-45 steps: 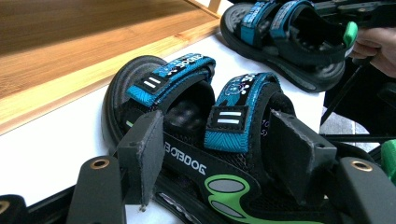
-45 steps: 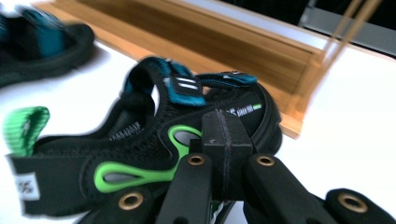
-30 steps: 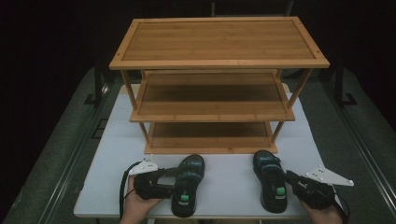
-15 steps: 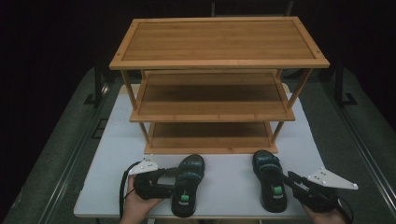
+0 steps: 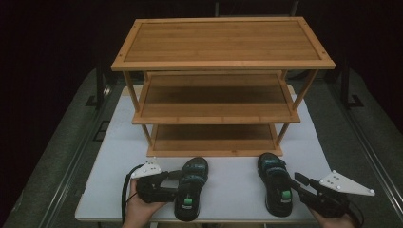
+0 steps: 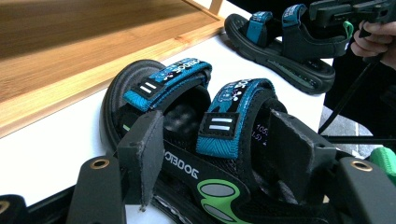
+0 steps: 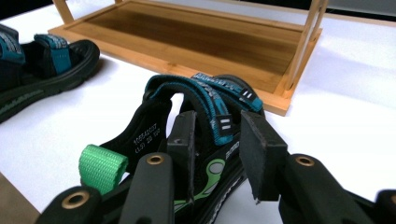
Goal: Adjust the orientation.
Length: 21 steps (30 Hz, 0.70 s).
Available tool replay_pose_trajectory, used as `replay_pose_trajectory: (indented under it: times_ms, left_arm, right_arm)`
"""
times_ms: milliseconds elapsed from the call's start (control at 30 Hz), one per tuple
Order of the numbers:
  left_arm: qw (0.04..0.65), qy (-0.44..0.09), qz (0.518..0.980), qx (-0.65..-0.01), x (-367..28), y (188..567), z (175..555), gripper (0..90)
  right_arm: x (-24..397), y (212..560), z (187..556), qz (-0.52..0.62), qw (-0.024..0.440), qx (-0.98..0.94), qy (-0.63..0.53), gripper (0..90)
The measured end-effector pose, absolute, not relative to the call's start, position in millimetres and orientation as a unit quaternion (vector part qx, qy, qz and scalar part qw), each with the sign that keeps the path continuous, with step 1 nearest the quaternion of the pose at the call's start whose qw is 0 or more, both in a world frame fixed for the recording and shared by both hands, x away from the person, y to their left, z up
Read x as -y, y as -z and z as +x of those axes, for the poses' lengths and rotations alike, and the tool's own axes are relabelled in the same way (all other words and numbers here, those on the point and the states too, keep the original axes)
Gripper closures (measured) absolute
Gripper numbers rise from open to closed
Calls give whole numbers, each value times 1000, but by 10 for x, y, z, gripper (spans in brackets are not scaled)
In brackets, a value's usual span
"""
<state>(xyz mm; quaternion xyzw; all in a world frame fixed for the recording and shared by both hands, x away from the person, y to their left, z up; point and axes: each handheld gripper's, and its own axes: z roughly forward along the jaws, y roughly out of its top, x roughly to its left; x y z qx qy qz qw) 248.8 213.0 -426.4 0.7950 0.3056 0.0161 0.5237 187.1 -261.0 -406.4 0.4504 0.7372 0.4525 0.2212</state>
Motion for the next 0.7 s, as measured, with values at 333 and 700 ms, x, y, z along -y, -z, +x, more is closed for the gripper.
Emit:
replay_pose_trajectory:
  times_ms: [333, 700]
  left_arm:
    - [505, -31, 804, -313, -2122, 4229, 2458, 441]
    - [464, -77, 821, -322, -2026, 4181, 2415, 540]
  right_arm:
    - [2551, 4117, 1906, 449, 216, -747, -440, 578]
    - [2448, 4165, 2017, 468, 215, -750, -416, 613]
